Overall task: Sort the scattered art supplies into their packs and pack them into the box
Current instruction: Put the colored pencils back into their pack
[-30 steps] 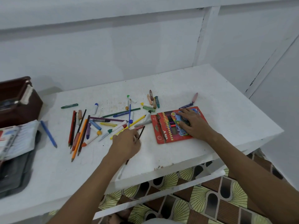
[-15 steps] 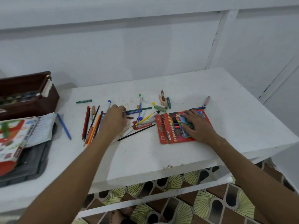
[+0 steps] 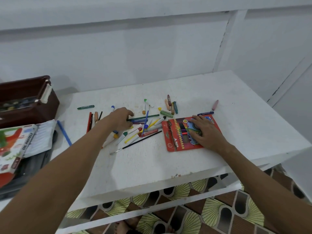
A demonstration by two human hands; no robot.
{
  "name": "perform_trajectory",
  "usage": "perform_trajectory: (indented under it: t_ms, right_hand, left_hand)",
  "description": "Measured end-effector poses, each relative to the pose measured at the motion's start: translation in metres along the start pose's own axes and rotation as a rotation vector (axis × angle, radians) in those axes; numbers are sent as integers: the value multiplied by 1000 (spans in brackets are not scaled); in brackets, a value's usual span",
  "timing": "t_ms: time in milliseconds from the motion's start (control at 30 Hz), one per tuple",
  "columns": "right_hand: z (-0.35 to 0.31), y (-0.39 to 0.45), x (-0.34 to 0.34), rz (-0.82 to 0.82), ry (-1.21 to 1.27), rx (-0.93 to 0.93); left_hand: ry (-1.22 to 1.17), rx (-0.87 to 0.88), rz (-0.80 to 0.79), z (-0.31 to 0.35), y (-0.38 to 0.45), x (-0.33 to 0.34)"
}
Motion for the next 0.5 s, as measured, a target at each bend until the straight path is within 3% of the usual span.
perform_trajectory:
  t_ms: [100,500]
  right_hand:
    - [-1,0,-1,-2,4,-2]
    - [1,0,0,0,0,-14]
  left_hand:
    - [20,10,-47,-1,1,1]
    - [-173,23,74,-8,-19,-46]
Point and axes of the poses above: each hand's wrist, its own y-axis towards the middle knuckle, its own x-axis out of the palm, z = x × y, the point moved 8 cm from there along y, towards the middle knuckle, and after that the axes turned 2 degrees about -y, right-handed, at the moved point
